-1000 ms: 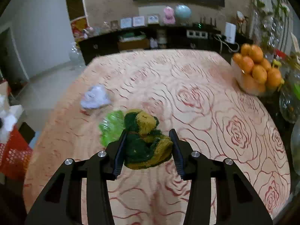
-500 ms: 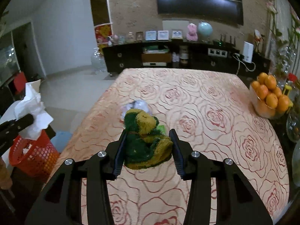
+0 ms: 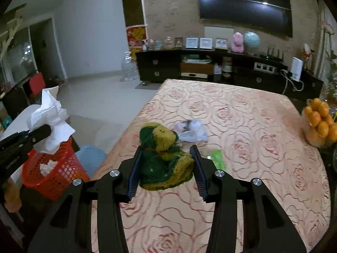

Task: Collect trash
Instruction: 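Carry the tissue and sponge with both grippers over the red basket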

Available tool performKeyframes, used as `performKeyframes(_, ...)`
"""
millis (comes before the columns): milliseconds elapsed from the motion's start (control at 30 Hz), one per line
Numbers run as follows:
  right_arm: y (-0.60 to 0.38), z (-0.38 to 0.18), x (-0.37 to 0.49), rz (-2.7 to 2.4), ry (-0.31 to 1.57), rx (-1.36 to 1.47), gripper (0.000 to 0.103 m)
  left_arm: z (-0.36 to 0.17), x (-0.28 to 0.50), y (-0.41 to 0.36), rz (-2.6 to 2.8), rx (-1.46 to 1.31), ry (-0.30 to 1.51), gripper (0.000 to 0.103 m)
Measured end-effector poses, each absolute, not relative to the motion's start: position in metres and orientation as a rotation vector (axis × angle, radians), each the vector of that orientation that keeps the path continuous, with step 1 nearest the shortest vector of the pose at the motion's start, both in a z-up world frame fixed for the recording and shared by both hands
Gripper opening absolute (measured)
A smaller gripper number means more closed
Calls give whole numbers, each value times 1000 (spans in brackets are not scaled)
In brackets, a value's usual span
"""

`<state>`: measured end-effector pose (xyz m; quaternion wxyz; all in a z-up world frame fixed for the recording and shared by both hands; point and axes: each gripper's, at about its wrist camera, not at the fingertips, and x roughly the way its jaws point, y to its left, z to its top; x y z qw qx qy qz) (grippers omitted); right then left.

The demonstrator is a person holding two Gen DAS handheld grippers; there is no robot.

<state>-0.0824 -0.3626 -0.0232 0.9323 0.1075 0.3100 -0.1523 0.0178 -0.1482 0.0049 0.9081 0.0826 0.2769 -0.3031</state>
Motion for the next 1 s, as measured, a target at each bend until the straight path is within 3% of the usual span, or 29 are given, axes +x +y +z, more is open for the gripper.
performKeyframes(1000,-237,-34,21,57,700,196,43,-7,67,-44,-363,130,642,15)
